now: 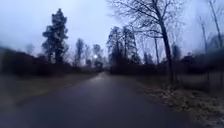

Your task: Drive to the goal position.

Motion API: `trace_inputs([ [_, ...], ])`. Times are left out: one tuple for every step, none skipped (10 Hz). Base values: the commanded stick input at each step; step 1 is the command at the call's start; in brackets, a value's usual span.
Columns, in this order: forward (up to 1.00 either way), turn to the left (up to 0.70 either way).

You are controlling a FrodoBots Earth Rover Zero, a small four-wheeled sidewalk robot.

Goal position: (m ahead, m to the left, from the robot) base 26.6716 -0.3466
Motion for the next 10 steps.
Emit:
trace_inputs([
  [0.70,0.12],
  [0.70,0.08],
  [0.70,0.01],
  [0.70,0.00],
  [0.70,0.00],
  [0.70,0.00],
  [0.70,0.00],
  [0.70,0.00],
  [0.70,0.00],
  [0.70,0.00],
])
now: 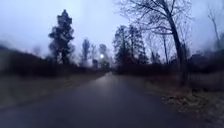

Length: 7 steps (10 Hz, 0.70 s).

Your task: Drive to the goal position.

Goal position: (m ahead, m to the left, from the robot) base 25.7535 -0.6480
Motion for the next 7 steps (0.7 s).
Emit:
trace_inputs([
  [0.70,0.00],
  [0.70,0.00],
  [0.70,0.00],
  [0.70,0.00],
  [0.70,0.00],
  [0.70,0.00],
  [0.70,0.00],
])
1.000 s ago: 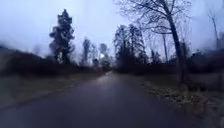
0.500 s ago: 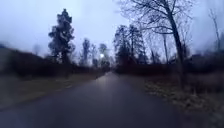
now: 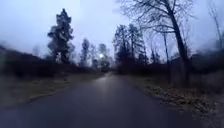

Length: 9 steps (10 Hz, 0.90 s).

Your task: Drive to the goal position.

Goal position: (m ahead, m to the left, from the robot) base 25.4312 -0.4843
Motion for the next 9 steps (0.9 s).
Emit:
trace_inputs([
  [0.70,0.00],
  [0.70,0.00],
  [0.70,0.00],
  [0.70,0.00],
  [0.70,0.00],
  [0.70,0.00],
  [0.70,0.00],
  [0.70,0.00],
  [0.70,0.00],
])
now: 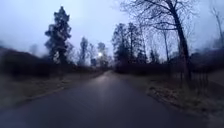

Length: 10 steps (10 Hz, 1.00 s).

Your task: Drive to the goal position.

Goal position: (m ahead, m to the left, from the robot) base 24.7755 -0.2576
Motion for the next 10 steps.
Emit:
trace_inputs([
  [0.70,0.00],
  [0.70,0.00],
  [0.70,0.00],
  [0.70,0.00],
  [0.70,0.00],
  [0.70,0.00],
  [0.70,0.00],
  [0.70,0.00],
  [0.70,0.00],
  [0.70,0.00],
])
